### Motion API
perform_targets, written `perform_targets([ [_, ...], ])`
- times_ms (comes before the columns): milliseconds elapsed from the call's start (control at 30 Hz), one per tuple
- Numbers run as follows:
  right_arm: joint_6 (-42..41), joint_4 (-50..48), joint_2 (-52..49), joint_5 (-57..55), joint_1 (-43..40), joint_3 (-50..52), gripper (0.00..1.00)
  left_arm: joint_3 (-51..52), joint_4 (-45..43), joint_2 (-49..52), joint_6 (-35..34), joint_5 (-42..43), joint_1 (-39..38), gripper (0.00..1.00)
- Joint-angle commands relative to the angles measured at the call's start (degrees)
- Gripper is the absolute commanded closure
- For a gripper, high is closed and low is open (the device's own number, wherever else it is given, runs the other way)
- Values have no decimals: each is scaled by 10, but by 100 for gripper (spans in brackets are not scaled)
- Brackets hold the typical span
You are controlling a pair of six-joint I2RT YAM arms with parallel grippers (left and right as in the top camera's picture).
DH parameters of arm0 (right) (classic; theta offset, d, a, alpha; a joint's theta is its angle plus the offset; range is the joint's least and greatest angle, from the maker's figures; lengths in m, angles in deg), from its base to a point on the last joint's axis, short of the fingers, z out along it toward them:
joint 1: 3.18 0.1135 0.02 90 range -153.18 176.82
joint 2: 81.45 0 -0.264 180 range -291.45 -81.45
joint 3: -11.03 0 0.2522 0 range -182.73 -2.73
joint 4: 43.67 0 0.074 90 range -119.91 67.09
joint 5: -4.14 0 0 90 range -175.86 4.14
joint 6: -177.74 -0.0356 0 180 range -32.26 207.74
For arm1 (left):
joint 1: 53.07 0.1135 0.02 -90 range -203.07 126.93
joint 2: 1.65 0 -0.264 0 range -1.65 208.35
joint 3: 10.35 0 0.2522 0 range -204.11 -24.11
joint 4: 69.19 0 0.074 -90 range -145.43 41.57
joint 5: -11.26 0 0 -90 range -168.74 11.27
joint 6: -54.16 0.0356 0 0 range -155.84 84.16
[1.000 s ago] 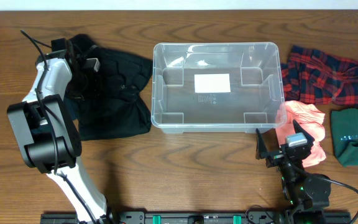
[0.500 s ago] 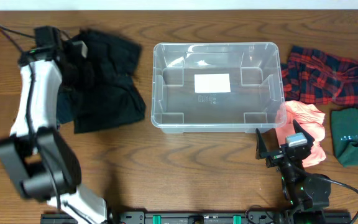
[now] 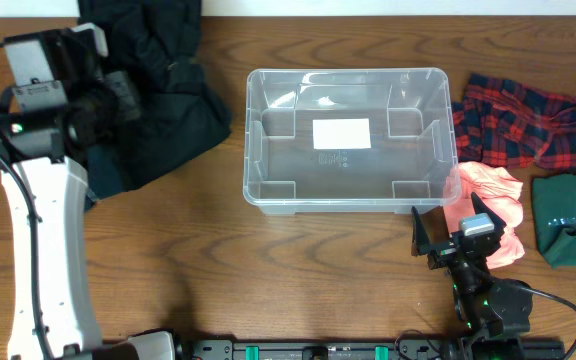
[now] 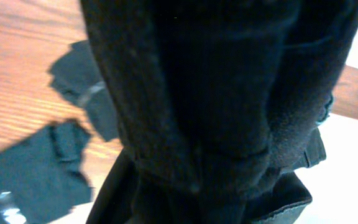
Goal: Pack container
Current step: 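Lift the black pants with the left gripper and carry into container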
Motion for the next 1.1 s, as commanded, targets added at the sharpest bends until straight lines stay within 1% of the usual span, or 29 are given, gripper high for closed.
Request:
perform_targets([
  [0, 5, 2, 3, -3, -6, 1, 1, -14, -14, -35, -78, 16, -30, 94],
  [100, 5, 2, 3, -3, -6, 1, 1, -14, -14, -41, -135, 28, -50, 94],
  [233, 6, 2, 3, -3, -6, 1, 1, -14, -21, -39, -139, 124, -63, 94],
  [333, 6, 2, 3, -3, -6, 1, 1, -14, -18, -39, -154, 156, -73, 94],
  [433, 5, 2, 3, -3, -6, 1, 1, -14, -10, -38, -156, 158, -93, 94],
  [700, 5, 2, 3, -3, -6, 1, 1, -13, 5, -12, -155, 152, -178, 94],
  [900, 5, 2, 3, -3, -6, 1, 1, -12, 2, 45, -155, 143, -233, 94],
  [1067, 5, 2, 3, -3, -6, 1, 1, -12, -9, 93, -156, 143, -259, 94],
])
